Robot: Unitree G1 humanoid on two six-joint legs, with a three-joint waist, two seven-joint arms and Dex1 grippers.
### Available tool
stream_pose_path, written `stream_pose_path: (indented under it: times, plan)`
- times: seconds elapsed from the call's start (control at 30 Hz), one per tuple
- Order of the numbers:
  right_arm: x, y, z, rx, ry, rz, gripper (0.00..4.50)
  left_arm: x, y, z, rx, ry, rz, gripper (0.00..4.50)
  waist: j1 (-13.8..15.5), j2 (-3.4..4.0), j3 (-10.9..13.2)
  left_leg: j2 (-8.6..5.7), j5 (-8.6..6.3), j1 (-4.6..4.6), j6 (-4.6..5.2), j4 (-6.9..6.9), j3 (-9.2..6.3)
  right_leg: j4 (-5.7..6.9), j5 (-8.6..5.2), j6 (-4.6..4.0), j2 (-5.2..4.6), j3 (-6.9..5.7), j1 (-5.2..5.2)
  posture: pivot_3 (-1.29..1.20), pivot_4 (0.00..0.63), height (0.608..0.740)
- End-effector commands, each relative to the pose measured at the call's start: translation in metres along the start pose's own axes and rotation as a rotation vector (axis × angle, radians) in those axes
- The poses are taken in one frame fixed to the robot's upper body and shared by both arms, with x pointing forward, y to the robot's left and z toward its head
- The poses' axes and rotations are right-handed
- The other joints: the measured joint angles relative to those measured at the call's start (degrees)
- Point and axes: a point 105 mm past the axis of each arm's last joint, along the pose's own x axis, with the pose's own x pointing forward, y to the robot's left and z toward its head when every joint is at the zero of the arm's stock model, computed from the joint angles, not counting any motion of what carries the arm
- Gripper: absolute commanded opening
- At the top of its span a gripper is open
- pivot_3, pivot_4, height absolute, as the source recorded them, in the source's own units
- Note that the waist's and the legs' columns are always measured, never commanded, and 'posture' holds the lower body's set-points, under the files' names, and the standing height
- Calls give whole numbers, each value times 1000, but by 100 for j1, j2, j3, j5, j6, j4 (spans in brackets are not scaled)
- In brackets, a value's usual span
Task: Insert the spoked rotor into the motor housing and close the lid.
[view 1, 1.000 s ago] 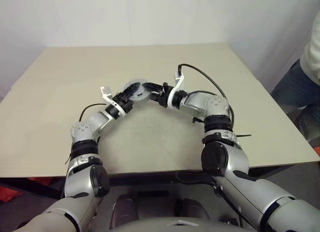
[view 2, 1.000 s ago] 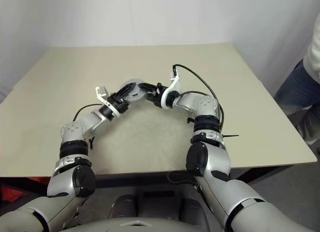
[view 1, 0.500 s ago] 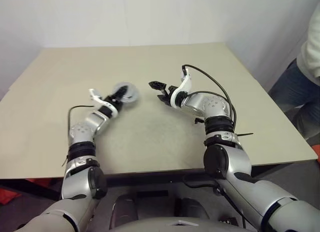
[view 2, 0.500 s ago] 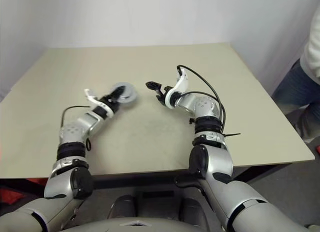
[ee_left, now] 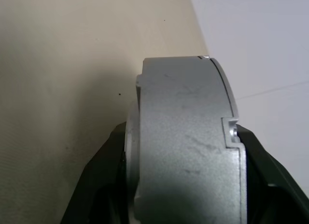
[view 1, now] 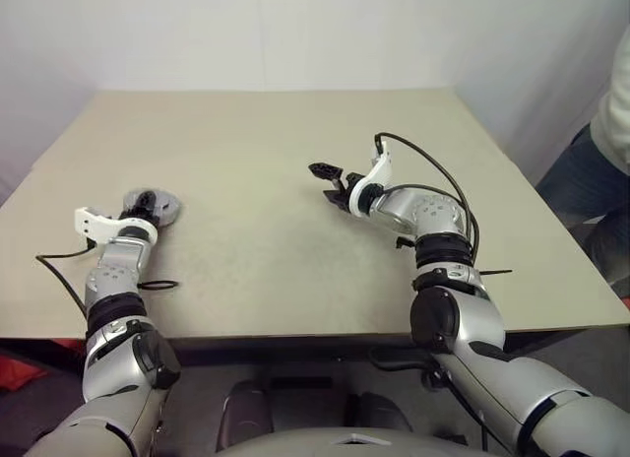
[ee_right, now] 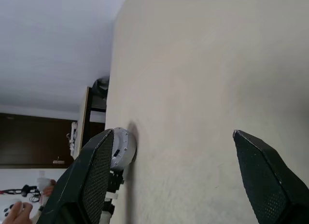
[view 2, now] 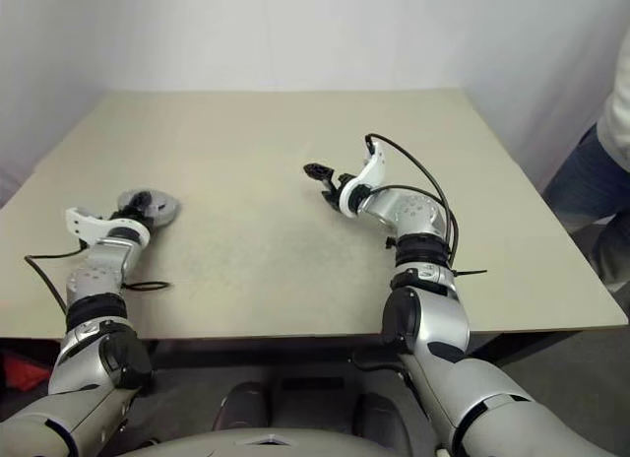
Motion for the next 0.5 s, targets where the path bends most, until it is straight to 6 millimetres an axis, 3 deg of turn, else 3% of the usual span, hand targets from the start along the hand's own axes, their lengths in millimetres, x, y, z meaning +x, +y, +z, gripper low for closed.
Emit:
stream_pose_path:
  times: [0.03, 0.2, 0.33, 0.43, 0.5]
  plan:
    - [-1, 18, 10, -23, -33, 55, 4435, 5, -19, 11, 11, -32, -36, 2337, 0, 0, 0, 1, 1, 1, -1, 1, 0, 1, 1, -1, 0, -1, 0, 0, 0, 740]
    - [-1, 18, 9, -22, -25, 55, 4435, 3, -12, 22, 34, -66, 2, 2337, -11, 0, 0, 2, 2, 9, -4, 7, 0, 19, 1, -2, 1, 1, 0, 0, 0, 740]
    - [-1, 16, 8, -19, -14, 45, 4500, 0, -4, 36, 78, -119, 46, 3384, -29, 0, 0, 5, 4, 11, -6, 11, 0, 24, 0, -1, 2, 1, -1, 0, 0, 740]
    - [1, 12, 4, -21, 6, 29, 4500, -9, 20, 65, 162, -247, 211, 4341, -57, -1, -1, 7, 4, 18, -7, 11, 1, 25, 0, -2, 3, 1, -1, 0, 0, 740]
    - [2, 11, 3, -24, 16, 26, 4500, -15, 32, 78, 193, -301, 295, 4469, -147, -1, -1, 9, 4, 24, -7, 10, 0, 30, 0, -1, 5, 2, -1, 0, 0, 740]
